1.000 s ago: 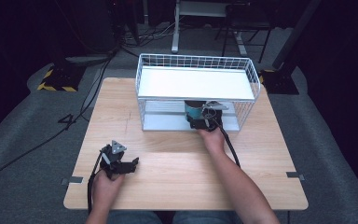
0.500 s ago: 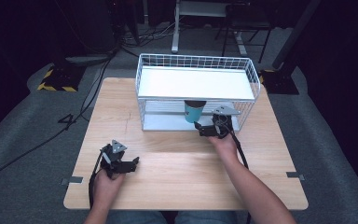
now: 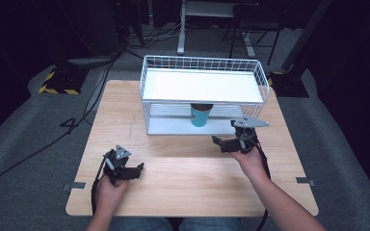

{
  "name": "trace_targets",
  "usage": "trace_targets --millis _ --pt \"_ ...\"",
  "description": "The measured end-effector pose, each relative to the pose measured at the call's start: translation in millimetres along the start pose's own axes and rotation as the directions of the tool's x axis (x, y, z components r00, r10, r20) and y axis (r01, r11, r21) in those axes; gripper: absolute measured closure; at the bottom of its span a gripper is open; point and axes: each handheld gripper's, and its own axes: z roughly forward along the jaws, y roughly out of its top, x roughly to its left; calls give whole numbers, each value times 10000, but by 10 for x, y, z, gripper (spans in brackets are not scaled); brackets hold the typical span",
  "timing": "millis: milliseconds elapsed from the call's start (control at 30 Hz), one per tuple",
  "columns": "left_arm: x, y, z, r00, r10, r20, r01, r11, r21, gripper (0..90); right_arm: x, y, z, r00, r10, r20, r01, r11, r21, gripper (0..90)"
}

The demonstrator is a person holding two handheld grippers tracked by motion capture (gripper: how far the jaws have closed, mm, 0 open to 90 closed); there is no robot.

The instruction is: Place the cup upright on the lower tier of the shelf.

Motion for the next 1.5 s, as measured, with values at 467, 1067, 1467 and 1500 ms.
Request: trace_targets --millis 467,1067,1467,1500 --pt "10 27 28 9999 70 110 -70 10000 -13 159 -111 -262 -604 9981 373 -494 -361 9991 241 169" --pt "9 38 39 9999 60 95 -60 10000 -22 159 -144 -791 -1101 9962 535 -687 -459 9930 1087 153" --pt "9 38 38 9999 58 89 -58 10000 -16 159 -235 -1236 -1028 9950 854 -513 -751 9814 1767 151" --pt "9 38 38 9999 56 91 -56 10000 -18 159 -235 -1259 -1013 9950 869 -490 -768 9808 1794 151"
